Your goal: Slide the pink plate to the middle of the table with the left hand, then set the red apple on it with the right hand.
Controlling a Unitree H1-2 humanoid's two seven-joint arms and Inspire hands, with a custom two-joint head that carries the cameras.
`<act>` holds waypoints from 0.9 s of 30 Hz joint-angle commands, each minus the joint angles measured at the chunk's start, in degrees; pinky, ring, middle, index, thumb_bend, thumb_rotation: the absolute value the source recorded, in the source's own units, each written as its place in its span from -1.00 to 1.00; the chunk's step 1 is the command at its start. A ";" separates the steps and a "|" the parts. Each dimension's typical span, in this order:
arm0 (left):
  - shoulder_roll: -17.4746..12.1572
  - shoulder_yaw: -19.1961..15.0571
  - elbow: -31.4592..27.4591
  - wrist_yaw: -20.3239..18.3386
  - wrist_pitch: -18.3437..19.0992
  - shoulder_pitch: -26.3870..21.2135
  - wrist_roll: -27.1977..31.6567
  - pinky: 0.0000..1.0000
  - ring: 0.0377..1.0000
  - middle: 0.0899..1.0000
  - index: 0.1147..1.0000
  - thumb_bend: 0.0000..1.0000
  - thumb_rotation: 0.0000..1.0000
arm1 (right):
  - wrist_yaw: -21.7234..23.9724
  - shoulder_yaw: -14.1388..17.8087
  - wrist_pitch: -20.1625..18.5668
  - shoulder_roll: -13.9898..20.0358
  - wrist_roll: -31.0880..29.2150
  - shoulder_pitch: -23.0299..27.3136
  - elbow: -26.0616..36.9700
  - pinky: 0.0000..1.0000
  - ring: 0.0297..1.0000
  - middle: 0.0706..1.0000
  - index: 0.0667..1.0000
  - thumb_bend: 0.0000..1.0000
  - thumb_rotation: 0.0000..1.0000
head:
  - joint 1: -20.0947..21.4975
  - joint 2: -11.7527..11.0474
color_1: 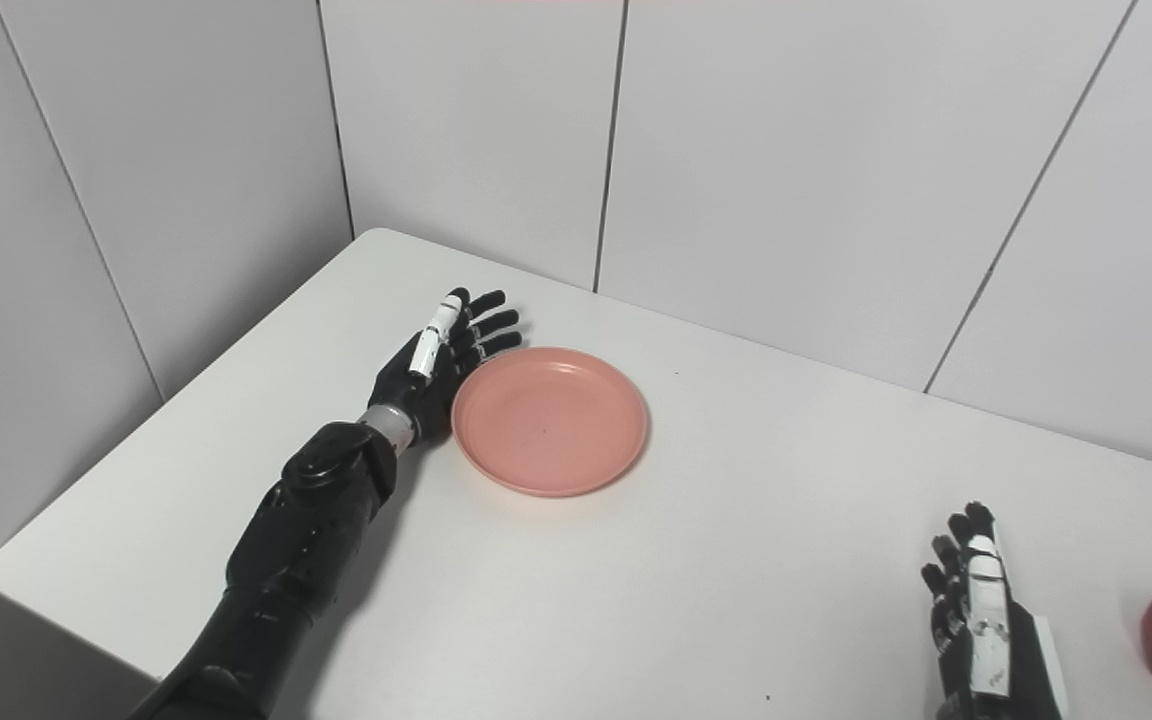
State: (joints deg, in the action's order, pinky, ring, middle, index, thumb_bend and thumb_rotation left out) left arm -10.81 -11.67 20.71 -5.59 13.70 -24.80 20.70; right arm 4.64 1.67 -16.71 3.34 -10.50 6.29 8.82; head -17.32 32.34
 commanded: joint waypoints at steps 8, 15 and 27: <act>0.88 1.74 -1.48 -0.72 2.07 -0.33 -0.72 0.68 0.67 0.67 0.63 -0.29 1.00 | 0.12 -0.48 4.06 -0.51 1.57 1.10 0.65 1.00 1.00 1.00 1.00 -0.58 1.00 | 1.47 0.36; 1.53 2.69 -2.23 -1.44 3.03 -0.16 -0.58 0.68 0.68 0.68 0.63 -0.27 1.00 | -0.63 -0.57 4.09 -1.31 2.83 1.06 0.66 1.00 1.00 1.00 1.00 -0.59 1.00 | 3.33 0.81; 3.53 4.68 -5.00 -0.80 5.16 0.64 -1.80 0.63 0.67 0.68 0.62 -0.29 1.00 | -0.78 -0.95 4.79 -1.90 4.16 1.31 0.05 1.00 0.99 1.00 1.00 -0.53 1.00 | 5.55 1.58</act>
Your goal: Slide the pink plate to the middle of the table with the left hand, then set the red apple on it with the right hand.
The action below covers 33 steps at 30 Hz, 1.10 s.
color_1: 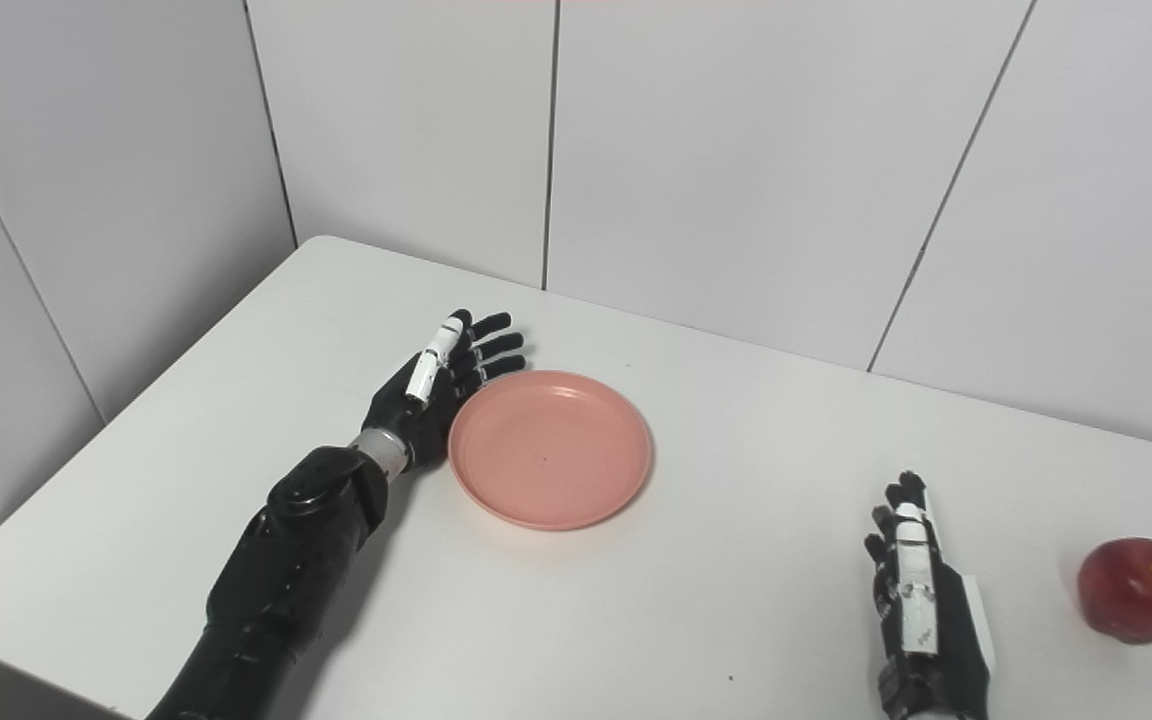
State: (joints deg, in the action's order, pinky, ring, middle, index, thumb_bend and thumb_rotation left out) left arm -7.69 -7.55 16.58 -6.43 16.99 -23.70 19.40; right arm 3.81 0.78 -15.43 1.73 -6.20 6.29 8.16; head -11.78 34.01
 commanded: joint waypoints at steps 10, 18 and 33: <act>2.51 1.32 -2.65 0.28 3.15 -0.38 -0.60 0.71 0.70 0.70 0.67 -0.26 1.00 | -0.41 0.20 3.08 -1.13 0.01 1.46 1.08 1.00 0.98 0.99 1.00 -0.55 1.00 | 1.12 0.79; 4.16 1.82 -3.92 0.97 4.13 0.34 -1.48 0.69 0.69 0.70 0.68 -0.28 1.00 | -0.86 -0.18 2.66 -1.53 1.04 1.49 1.55 1.00 0.96 0.98 1.00 -0.52 1.00 | 2.74 1.70; 7.27 4.04 -5.76 1.88 4.78 2.18 -4.08 0.72 0.74 0.74 0.70 -0.31 1.00 | -2.44 -1.01 1.62 -2.93 2.51 1.72 2.26 1.00 0.94 0.96 0.99 -0.49 1.00 | 6.20 3.05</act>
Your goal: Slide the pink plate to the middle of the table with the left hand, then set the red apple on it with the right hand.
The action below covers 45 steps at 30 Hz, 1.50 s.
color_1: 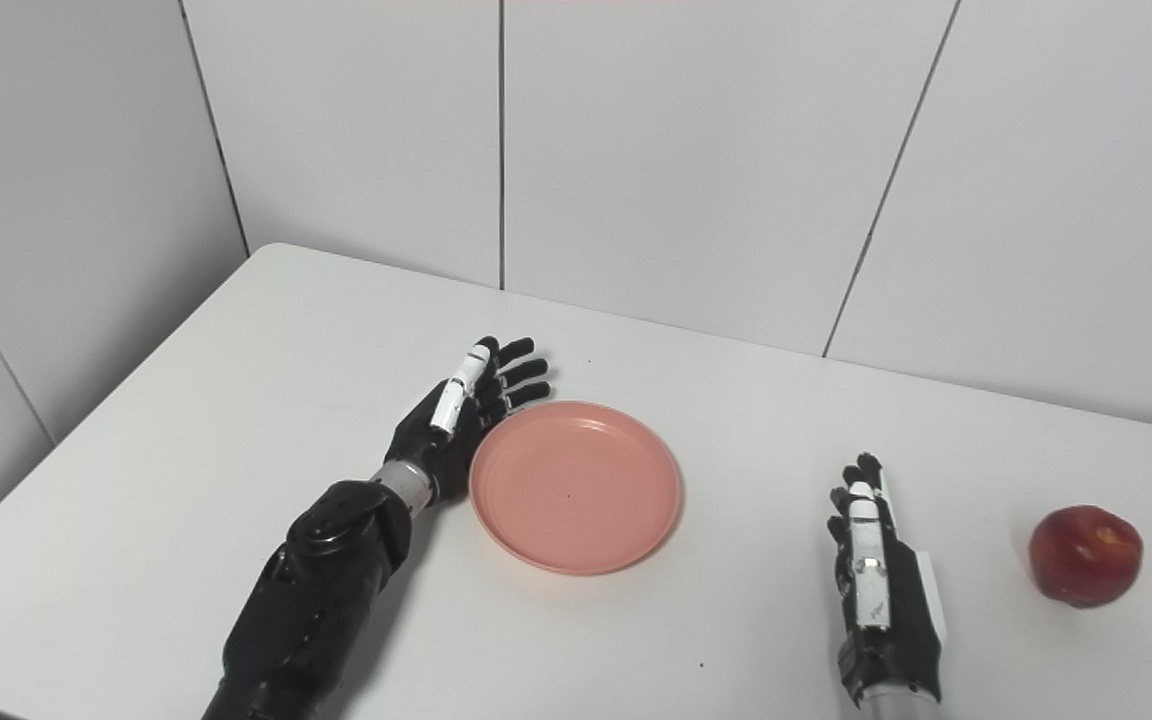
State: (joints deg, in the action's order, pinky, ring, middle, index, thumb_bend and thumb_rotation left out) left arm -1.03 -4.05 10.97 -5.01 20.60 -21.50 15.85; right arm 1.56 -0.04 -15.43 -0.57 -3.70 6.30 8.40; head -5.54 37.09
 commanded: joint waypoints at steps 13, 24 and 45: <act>3.64 2.63 -1.63 0.93 2.78 1.11 -2.26 0.72 0.72 0.73 0.69 -0.31 1.00 | -1.00 -0.18 0.92 -2.66 -0.66 1.92 2.60 1.00 0.96 0.97 1.00 -0.47 1.00 | 3.12 1.01; 5.02 4.60 -3.31 0.06 2.97 2.81 -2.20 0.70 0.72 0.73 0.71 -0.30 1.00 | -2.43 -0.35 -0.93 -4.49 -0.57 2.44 3.38 1.00 0.96 0.97 0.99 -0.47 1.00 | 6.74 1.93; 6.30 4.00 -5.27 -0.19 2.67 4.48 -1.22 0.71 0.73 0.74 0.71 -0.27 1.00 | -3.17 -0.18 -0.82 -5.16 -0.22 3.36 2.65 1.00 0.95 0.96 0.97 -0.49 1.00 | 9.68 2.87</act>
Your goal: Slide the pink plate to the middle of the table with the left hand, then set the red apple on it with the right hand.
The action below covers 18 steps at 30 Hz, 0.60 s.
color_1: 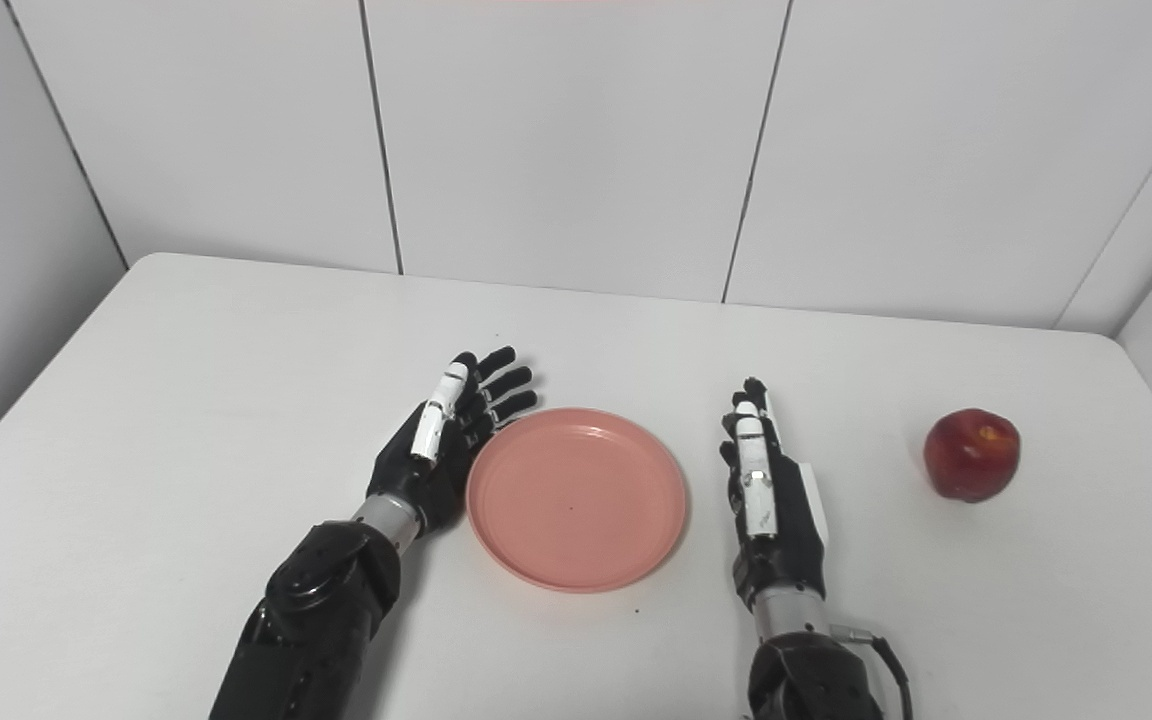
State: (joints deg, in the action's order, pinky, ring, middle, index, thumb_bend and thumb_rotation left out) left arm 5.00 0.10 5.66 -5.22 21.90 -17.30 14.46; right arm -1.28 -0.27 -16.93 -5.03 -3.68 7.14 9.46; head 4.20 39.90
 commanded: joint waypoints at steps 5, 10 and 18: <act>0.11 -0.71 0.13 0.07 1.24 0.34 0.47 0.71 0.73 0.74 0.71 -0.26 1.00 | 0.12 -0.15 3.10 0.40 0.68 2.85 0.48 1.00 0.95 0.97 0.99 -0.45 1.00 | 1.64 0.27; -0.11 -1.04 0.03 -0.43 1.16 0.53 0.74 0.73 0.74 0.75 0.72 -0.27 1.00 | 0.09 0.20 3.12 0.96 0.84 3.28 0.97 1.00 0.94 0.96 0.98 -0.47 1.00 | 3.49 0.62; -0.64 -1.45 0.82 -1.11 0.34 0.45 0.42 0.74 0.74 0.75 0.73 -0.26 1.00 | -2.03 -0.23 3.85 1.37 4.70 4.43 2.15 0.96 0.88 0.92 0.95 -0.40 1.00 | 5.98 0.65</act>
State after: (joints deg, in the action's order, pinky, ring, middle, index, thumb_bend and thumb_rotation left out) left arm 4.75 -1.19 5.72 -6.26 21.83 -17.19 14.74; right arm -2.91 -0.22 -16.42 -3.79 -0.27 8.90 9.10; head 10.20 40.52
